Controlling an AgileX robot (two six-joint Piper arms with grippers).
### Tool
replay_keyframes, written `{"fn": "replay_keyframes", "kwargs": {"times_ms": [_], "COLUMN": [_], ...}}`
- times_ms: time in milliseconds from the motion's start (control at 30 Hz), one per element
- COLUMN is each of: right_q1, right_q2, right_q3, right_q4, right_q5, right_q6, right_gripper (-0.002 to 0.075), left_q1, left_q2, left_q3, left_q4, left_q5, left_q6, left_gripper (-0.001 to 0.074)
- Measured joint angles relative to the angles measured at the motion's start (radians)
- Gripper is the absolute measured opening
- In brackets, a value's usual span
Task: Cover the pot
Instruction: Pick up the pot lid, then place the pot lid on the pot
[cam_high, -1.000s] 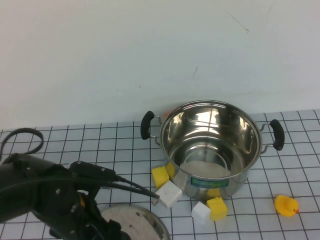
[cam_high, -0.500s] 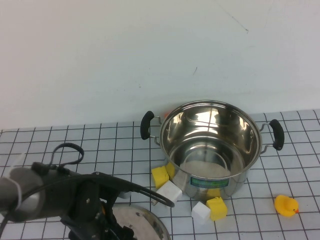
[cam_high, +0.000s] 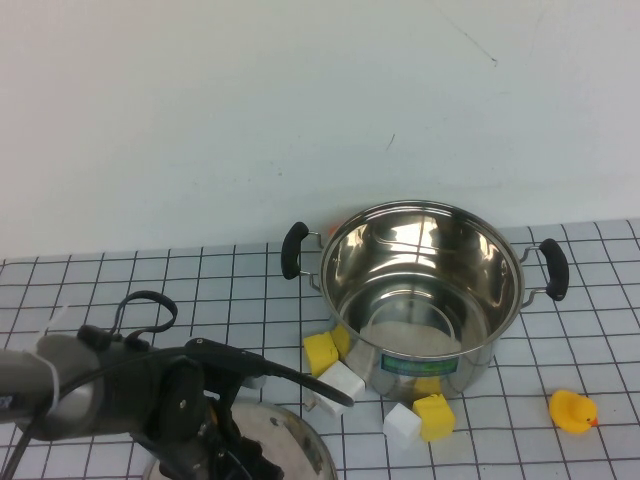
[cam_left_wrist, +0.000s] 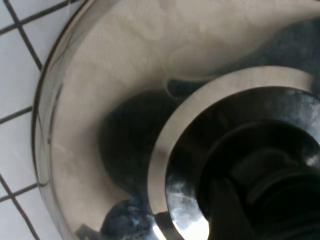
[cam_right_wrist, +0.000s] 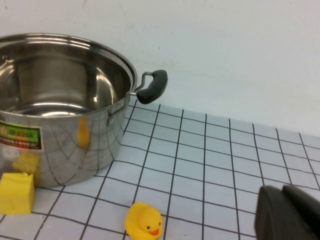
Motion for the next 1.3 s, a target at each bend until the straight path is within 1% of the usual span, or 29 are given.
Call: {"fn": "replay_keyframes", "kwargs": {"times_ms": [167, 267, 367, 500, 633, 733, 933, 1033, 1133, 1300], "right_q1": [0.0, 0.0, 0.0, 0.0, 0.0, 0.0, 0.0, 0.0, 0.0, 0.0], "right_q2": [0.0, 0.0, 0.0, 0.0, 0.0, 0.0, 0.0, 0.0, 0.0, 0.0], "right_q3": [0.0, 0.0, 0.0, 0.0, 0.0, 0.0, 0.0, 0.0, 0.0, 0.0], "right_q4": [0.0, 0.0, 0.0, 0.0, 0.0, 0.0, 0.0, 0.0, 0.0, 0.0], "right_q5": [0.0, 0.0, 0.0, 0.0, 0.0, 0.0, 0.0, 0.0, 0.0, 0.0], "right_q6": [0.0, 0.0, 0.0, 0.0, 0.0, 0.0, 0.0, 0.0, 0.0, 0.0], "right_gripper": [-0.0002, -0.0002, -0.0002, -0.0002, -0.0002, -0.0002, -0.0002, -0.0002, -0.0002, -0.0002], "left_q1": [0.0, 0.0, 0.0, 0.0, 0.0, 0.0, 0.0, 0.0, -0.009, -0.059], "left_q2": [-0.003, -0.037, -0.133, -0.302, -0.44, -0.459, -0.361, -0.248, -0.122, 0.087], "left_q3": [0.0, 0.0, 0.0, -0.002, -0.075, -0.185, -0.449, -0.579, -0.707, -0.934], "left_q4": [0.0, 0.0, 0.0, -0.008, -0.012, -0.012, -0.012, -0.012, -0.004, 0.02], "left_q5": [0.017, 0.083, 0.142, 0.17, 0.273, 0.352, 0.407, 0.452, 0.532, 0.644], "left_q6": [0.0, 0.0, 0.0, 0.0, -0.031, -0.042, -0.037, -0.024, -0.011, 0.028], "left_gripper": [0.0324, 0.0323, 0.0323, 0.0323, 0.0323, 0.0323, 0.0323, 0.0323, 0.0323, 0.0323]}}
